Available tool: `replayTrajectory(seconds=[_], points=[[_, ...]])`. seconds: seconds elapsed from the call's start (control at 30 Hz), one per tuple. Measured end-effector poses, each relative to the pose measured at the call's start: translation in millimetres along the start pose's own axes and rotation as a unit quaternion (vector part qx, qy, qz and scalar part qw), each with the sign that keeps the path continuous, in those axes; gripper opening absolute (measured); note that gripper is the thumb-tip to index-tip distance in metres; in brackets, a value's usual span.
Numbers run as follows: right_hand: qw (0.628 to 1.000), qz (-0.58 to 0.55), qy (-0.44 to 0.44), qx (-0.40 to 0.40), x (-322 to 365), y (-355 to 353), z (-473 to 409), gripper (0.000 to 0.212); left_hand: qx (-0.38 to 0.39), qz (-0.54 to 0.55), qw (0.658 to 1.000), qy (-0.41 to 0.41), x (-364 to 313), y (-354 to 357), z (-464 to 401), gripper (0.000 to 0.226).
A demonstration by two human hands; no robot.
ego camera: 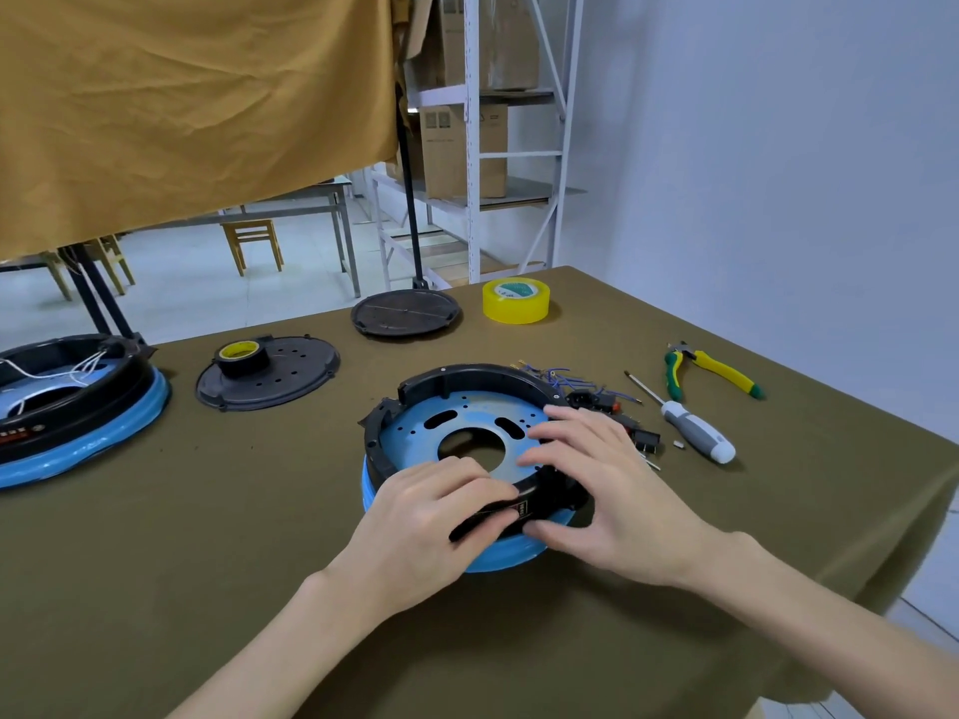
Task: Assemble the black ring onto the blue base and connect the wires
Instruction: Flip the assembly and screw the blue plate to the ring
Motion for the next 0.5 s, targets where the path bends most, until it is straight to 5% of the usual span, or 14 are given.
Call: replayTrajectory(seconds=[0.23,0.4,0.5], points=[[0.985,-0.078,0.033,0.153,-8,-12,-29,0.031,0.002,-0.046,0.999,0.001,-7,0,0,0.028],[0.977,-0.155,0.049,0.138,1,-36,-61,0.022,0.035,-0.071,0.996,-0.049,-4,-15,-9,0.079],[0.976,-0.145,0.065,0.149,7,-50,-79,0.022,0.023,-0.102,0.993,-0.05,-4,-17,-17,0.081]])
Point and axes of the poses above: each hand's wrist, its own z-axis away from the middle knuckle, its own y-axis out of the palm, x = y × z, the point moved 1 cm from there along -z, towards the middle knuckle, and after that the axes turned 1 degree about z, right-handed, at the moved point
